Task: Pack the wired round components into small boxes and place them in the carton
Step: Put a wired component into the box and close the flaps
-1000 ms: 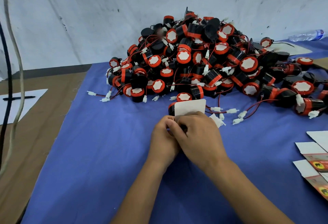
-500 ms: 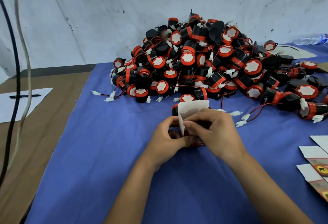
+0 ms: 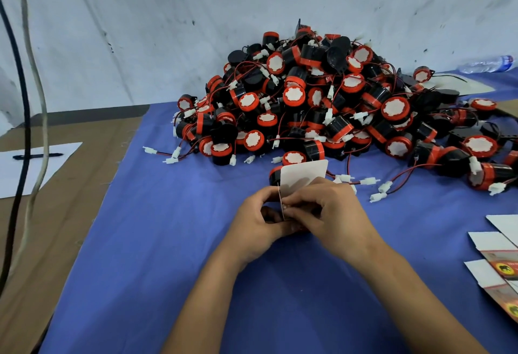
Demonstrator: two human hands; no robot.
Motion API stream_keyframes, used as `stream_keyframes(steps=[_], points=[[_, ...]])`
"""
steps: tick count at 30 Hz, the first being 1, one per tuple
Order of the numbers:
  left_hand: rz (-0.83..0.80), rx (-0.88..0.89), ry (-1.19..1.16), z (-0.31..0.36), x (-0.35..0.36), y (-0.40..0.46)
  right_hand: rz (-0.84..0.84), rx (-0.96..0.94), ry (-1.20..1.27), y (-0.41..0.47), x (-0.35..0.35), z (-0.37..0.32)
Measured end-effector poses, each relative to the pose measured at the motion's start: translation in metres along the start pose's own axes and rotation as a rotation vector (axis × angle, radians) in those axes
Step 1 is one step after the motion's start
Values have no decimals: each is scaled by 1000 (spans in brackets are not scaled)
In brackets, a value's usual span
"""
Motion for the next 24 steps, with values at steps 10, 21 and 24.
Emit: stream_keyframes(steps=[10,21,24], points=[[-10,6,67,1,3,1,45,49,-168,10,4,0],[-19,16,56,1,-1,0,-257,-38,-276,1,18,1],[1,12,59,2,-7,-1,-205,-93,-310,0,16,-7]])
Point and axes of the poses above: each hand's wrist, its own y-axis towards the middle knuckle, its own x-axis out of the palm, z = x × y, the point moved 9 cm from there along y, towards the middle knuckle, and after that the axes turned 1 degree about -z, right-handed, at the moved point
